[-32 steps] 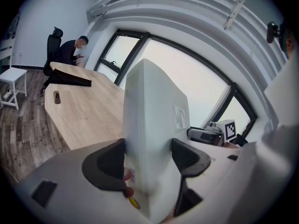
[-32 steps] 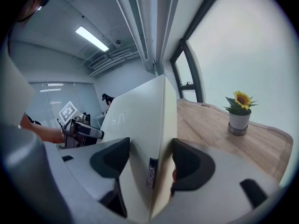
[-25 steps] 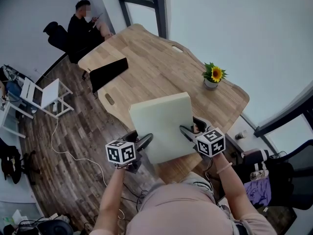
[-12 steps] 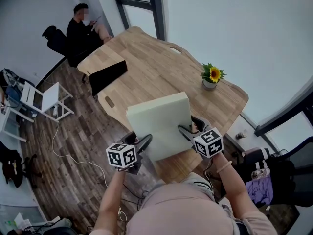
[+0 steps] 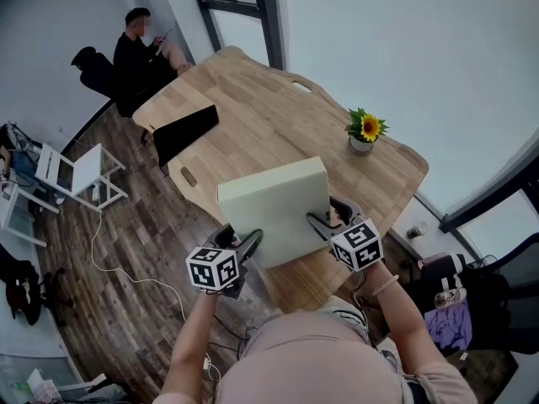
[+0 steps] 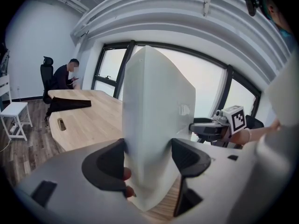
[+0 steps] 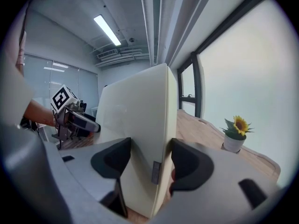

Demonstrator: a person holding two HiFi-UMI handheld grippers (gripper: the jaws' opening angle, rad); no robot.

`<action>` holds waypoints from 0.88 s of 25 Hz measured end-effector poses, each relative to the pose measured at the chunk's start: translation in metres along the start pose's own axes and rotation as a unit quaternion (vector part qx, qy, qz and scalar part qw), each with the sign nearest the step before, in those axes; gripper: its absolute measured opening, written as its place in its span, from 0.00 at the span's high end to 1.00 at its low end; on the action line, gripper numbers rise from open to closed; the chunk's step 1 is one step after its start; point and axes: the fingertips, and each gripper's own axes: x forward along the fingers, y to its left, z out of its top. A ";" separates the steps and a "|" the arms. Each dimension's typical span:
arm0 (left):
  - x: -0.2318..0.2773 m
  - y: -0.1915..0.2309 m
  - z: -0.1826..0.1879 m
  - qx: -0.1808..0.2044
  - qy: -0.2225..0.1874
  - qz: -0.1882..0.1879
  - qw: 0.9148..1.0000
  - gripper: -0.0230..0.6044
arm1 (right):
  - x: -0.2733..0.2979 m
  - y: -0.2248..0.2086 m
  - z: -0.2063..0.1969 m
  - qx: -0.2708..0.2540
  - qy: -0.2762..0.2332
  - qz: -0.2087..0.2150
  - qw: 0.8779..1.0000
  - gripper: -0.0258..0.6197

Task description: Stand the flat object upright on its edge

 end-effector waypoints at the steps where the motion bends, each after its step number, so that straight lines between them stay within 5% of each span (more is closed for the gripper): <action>1: 0.001 0.000 0.001 0.004 -0.001 0.001 1.000 0.49 | 0.000 -0.001 0.000 -0.002 -0.001 -0.002 1.000 0.54; 22: 0.018 0.001 0.020 0.086 -0.020 0.038 0.995 0.49 | 0.006 -0.021 0.004 -0.035 -0.010 -0.049 0.998 0.56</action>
